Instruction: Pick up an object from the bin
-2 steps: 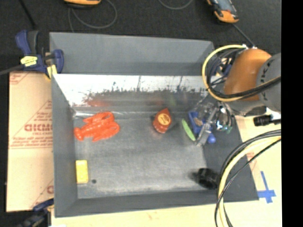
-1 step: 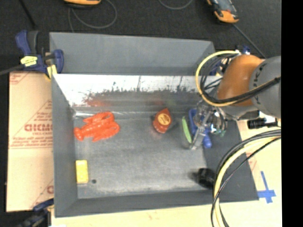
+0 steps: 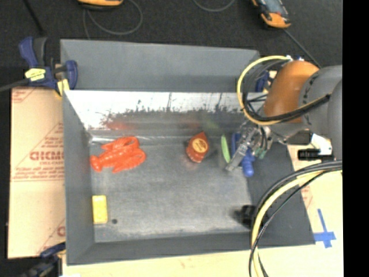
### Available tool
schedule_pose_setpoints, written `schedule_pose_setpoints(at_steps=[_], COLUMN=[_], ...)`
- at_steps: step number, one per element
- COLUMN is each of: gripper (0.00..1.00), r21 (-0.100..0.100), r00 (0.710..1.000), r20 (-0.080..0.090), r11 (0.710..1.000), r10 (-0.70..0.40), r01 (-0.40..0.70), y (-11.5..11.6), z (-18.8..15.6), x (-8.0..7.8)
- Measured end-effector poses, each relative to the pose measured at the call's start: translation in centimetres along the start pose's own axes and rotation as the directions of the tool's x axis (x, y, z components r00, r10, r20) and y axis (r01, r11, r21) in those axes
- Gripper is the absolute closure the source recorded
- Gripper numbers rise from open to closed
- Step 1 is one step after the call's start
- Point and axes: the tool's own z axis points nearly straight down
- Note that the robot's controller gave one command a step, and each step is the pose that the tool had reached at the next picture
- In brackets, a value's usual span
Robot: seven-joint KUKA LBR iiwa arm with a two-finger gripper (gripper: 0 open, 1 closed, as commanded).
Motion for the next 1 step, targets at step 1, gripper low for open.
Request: schedule_pose_setpoints(at_steps=[1], gripper=[1.00], r21=[0.000], r00=[1.000], r20=[0.000], r11=[1.000], r10=[0.000], r01=[0.000], y=[-0.01], z=[0.00], x=[0.00])
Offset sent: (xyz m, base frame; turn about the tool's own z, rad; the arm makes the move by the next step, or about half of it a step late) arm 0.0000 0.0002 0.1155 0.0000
